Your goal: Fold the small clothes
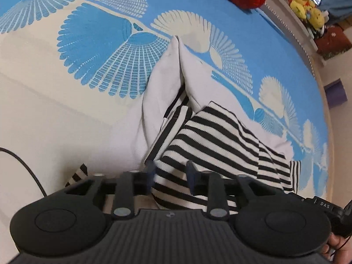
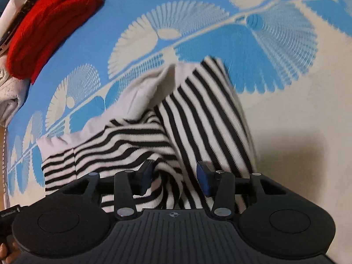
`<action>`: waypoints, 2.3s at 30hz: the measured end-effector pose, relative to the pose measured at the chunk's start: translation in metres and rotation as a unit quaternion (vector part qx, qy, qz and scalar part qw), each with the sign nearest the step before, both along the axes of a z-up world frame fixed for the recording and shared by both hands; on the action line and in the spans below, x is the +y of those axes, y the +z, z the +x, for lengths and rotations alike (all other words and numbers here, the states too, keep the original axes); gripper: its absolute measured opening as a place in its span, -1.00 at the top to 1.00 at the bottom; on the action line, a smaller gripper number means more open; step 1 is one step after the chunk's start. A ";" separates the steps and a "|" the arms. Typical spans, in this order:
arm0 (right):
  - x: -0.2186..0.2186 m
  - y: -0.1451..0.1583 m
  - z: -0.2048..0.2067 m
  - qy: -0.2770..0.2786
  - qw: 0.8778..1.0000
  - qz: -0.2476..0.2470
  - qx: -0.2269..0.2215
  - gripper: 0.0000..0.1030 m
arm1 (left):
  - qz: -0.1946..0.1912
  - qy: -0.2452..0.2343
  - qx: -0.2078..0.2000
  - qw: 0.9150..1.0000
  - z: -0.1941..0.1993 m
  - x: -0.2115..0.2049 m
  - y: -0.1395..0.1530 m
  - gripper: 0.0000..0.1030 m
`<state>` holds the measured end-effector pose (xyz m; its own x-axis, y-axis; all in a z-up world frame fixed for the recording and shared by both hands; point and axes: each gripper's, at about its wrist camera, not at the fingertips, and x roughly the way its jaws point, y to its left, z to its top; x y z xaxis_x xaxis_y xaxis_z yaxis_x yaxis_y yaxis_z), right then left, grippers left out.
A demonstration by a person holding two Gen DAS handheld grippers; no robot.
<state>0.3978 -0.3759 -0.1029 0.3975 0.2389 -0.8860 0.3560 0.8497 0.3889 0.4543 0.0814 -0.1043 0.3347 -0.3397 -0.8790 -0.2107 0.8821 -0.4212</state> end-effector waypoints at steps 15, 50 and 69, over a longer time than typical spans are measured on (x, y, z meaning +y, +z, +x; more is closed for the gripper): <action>0.010 0.029 -0.003 -0.023 0.994 -0.088 -0.065 0.59 | 0.016 -0.084 -0.125 0.988 -0.008 -0.025 0.038 0.90; 0.052 0.159 -0.205 0.036 0.942 -0.151 -0.299 0.15 | 0.308 -0.111 -0.282 0.902 -0.224 -0.072 0.138 -0.53; 0.060 0.091 -0.343 0.027 0.955 -0.171 -0.241 0.14 | 0.284 -0.193 -0.317 0.884 -0.386 -0.059 0.071 -0.51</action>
